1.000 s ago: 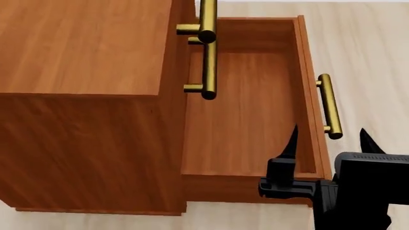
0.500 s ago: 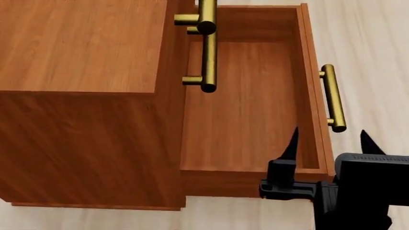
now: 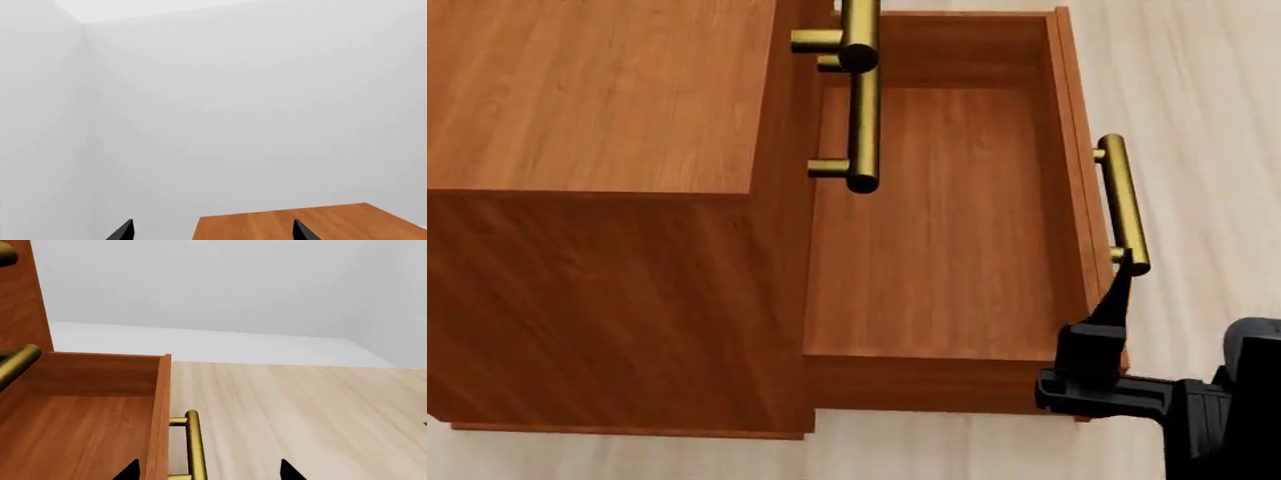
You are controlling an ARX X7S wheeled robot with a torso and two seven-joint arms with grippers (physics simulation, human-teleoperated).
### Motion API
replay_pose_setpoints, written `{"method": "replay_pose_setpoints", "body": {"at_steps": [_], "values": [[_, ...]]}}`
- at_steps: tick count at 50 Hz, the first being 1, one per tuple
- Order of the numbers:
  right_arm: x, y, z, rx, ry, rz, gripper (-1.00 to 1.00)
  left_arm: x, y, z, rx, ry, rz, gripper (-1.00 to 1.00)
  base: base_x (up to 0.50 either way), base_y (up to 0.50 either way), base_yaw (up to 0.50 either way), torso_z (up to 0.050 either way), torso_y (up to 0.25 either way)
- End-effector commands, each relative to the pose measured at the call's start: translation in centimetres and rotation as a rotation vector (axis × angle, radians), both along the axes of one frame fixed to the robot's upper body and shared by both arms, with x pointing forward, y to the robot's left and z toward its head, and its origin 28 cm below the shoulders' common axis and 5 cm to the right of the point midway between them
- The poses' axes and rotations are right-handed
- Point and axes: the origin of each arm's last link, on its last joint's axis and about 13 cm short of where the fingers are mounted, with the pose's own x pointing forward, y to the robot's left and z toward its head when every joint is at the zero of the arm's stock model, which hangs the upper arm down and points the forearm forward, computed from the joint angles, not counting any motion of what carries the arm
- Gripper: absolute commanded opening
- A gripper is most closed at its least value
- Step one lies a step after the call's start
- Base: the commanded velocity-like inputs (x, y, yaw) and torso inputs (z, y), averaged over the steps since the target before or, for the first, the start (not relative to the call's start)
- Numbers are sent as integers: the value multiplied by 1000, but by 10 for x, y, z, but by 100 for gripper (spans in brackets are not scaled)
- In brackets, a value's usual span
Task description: Put the bowl in the bottom drawer of the cabinet.
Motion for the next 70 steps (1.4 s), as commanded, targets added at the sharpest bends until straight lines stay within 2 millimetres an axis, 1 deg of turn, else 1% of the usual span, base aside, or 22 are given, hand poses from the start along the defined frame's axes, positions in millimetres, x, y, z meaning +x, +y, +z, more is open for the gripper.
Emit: {"method": "replay_pose_setpoints", "body": {"at_steps": [1,9,11,17,23,24,26,30,31,33,35,45,50,56,58,59,63,65,70], "values": [[-16,-10,11,-8,6,-35,100,8,-1,-8,-8,63,-16,100,12,0,0,0,-10],[-31,-23,25,-27,53,-109,100,9,-2,-9,-10,63,-20,100,3,0,-3,0,-4],[-36,-29,28,-44,78,-155,100,9,-2,-9,-11,63,-23,100,6,0,-2,0,-5],[-48,-37,36,-51,101,-189,100,11,-2,-11,-14,67,-25,100,5,0,-3,0,-5],[-60,-45,45,-67,166,-224,100,10,-2,-12,-12,67,-26,100,4,0,-2,0,-5],[-61,-47,45,-84,182,-251,100,10,-2,-12,-12,67,-26,100,0,0,0,0,0],[-64,-51,45,-62,186,-252,100,10,-2,-12,-10,68,-27,100,5,0,-4,0,-5],[-73,-62,47,-59,227,-317,100,9,-2,-10,-12,64,-27,100,3,0,-1,0,-5],[-76,-65,47,-40,251,-324,100,10,-2,-10,-12,63,-27,100,0,0,-4,0,0],[-82,-69,50,-9,237,-324,100,10,-3,-11,-13,62,-31,100,0,0,-2,0,-5],[-84,-71,52,-18,249,-332,100,11,-3,-11,-10,63,-33,100,6,0,-4,0,-5],[-93,-85,51,33,296,-349,100,11,-3,-11,-13,64,-37,100,5,0,-3,0,-5],[-95,-90,53,45,316,-360,100,11,-3,-12,-13,64,-40,100,2,0,-3,0,-6],[-91,-98,57,79,342,-370,100,12,-3,-12,-15,64,-41,100,5,0,-3,0,-5],[-90,-102,55,102,396,-384,100,12,-3,-12,-12,64,-41,100,8,0,-4,0,-6],[-89,-103,56,110,369,-384,100,12,-3,-12,-12,65,-42,100,0,0,0,0,0],[-89,-112,51,137,386,-406,100,12,-3,-11,-13,63,-40,100,8,0,-3,0,-5],[-90,-114,51,174,374,-395,100,12,-2,-11,-15,62,-39,100,0,0,-4,0,-6],[-92,-121,54,182,394,-428,100,12,-4,-12,-12,62,-44,100,6,0,-3,0,-7]]}}
